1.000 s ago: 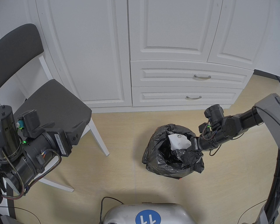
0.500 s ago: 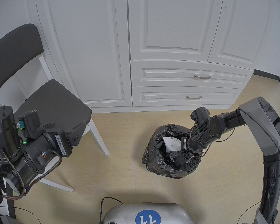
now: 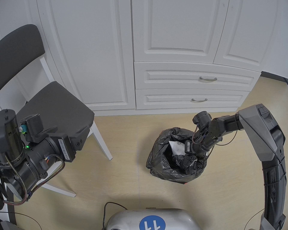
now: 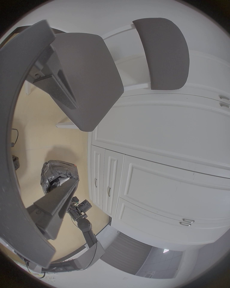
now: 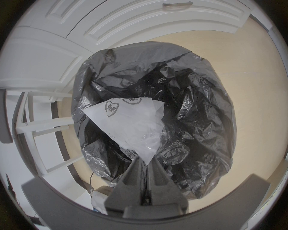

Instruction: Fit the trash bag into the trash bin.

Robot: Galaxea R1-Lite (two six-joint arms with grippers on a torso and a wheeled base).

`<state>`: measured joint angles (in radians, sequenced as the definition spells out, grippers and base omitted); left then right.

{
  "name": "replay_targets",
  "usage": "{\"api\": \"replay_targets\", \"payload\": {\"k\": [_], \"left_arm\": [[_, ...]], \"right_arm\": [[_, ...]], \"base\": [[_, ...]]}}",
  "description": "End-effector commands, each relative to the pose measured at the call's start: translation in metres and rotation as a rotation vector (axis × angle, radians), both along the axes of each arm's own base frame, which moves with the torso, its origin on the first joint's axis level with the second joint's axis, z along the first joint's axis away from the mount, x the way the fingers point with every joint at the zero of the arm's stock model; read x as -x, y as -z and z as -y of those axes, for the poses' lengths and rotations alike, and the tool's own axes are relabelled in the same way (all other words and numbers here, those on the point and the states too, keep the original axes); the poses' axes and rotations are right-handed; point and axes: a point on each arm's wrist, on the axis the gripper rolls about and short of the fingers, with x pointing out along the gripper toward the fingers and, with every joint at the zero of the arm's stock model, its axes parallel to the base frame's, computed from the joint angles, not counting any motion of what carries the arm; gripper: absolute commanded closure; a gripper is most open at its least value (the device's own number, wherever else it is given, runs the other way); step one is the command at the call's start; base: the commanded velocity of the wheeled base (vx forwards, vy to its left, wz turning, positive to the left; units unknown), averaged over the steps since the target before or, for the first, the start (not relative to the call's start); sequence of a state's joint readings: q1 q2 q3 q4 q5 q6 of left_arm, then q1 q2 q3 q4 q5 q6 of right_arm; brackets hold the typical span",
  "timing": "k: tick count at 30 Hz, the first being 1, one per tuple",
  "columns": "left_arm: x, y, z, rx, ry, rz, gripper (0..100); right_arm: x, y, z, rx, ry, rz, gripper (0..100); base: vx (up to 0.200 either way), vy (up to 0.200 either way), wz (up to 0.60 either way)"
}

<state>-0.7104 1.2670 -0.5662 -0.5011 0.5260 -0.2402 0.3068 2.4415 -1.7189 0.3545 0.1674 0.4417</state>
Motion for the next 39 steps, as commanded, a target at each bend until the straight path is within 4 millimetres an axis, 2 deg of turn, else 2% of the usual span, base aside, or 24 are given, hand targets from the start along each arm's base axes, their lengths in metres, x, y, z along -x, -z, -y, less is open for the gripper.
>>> {"api": "replay_targets", "payload": {"k": [1, 5, 6, 11, 17, 19, 23, 27, 31, 32, 34, 39], "left_arm": [[-0.001, 0.001, 0.001, -0.002, 0.000, -0.003, 0], [-0.001, 0.001, 0.001, -0.003, 0.000, -0.004, 0], [-0.001, 0.001, 0.001, -0.004, -0.002, -0.005, 0], [-0.002, 0.002, 0.001, -0.007, 0.000, -0.009, 0], [-0.001, 0.002, 0.001, -0.006, 0.000, -0.008, 0], [-0.001, 0.002, 0.001, -0.006, 0.000, -0.008, 0], [-0.001, 0.002, 0.001, -0.006, 0.000, -0.008, 0], [-0.001, 0.002, 0.001, -0.006, 0.000, -0.008, 0], [-0.001, 0.002, 0.001, -0.006, 0.000, -0.008, 0], [-0.001, 0.003, 0.001, -0.007, -0.002, -0.009, 0], [-0.001, 0.003, 0.001, -0.008, -0.002, -0.010, 0], [-0.001, 0.003, 0.001, -0.008, -0.002, -0.010, 0]], "right_arm": [[-0.004, 0.010, -0.003, 0.006, 0.003, -0.012, 100], [-0.007, 0.014, -0.008, -0.012, 0.036, -0.017, 100], [-0.007, 0.014, -0.008, -0.011, 0.036, -0.017, 0], [-0.006, 0.008, -0.008, -0.009, 0.037, -0.010, 0], [0.003, -0.018, -0.005, -0.014, 0.028, 0.020, 0], [0.003, -0.019, -0.005, -0.014, 0.028, 0.021, 0], [0.016, -0.050, -0.001, -0.029, 0.023, 0.070, 0], [0.022, -0.063, 0.004, -0.030, 0.029, 0.092, 0], [0.024, -0.065, 0.011, 0.017, 0.022, 0.110, 0], [0.023, -0.063, 0.020, 0.087, 0.037, 0.129, 0], [0.024, -0.062, 0.022, 0.114, 0.037, 0.138, 0], [0.033, -0.059, 0.035, 0.176, 0.009, 0.206, 0]], "base": [[0.000, 0.000, 0.00], [0.000, 0.000, 0.00], [0.000, 0.000, 0.00], [0.000, 0.000, 0.00], [0.000, 0.000, 0.00], [0.000, 0.000, 0.00], [0.000, 0.000, 0.00], [0.000, 0.000, 0.00], [0.000, 0.000, 0.00], [0.000, 0.000, 0.00], [0.000, 0.000, 0.00], [0.000, 0.000, 0.00]]}}
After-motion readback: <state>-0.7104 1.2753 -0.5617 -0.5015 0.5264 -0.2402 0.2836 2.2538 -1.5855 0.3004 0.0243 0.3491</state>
